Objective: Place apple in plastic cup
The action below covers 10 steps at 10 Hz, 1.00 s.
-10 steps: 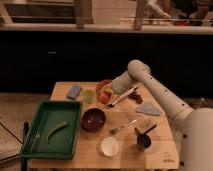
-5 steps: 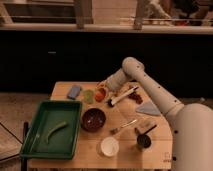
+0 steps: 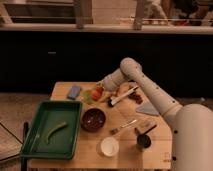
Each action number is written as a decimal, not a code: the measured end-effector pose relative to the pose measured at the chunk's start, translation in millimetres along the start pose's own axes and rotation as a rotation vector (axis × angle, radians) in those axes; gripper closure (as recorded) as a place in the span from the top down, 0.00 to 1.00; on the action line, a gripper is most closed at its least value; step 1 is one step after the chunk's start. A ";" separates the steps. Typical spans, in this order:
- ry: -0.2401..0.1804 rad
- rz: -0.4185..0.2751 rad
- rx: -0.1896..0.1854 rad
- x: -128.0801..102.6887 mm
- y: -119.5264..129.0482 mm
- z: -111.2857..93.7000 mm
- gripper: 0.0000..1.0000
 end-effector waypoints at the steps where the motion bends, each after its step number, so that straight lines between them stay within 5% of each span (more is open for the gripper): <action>1: -0.007 0.001 0.009 -2.8 -4.3 2.8 0.00; 8: -0.058 0.001 0.047 -16.2 -44.9 16.0 0.01; 10: -0.073 0.003 0.052 -17.0 -55.2 18.1 0.17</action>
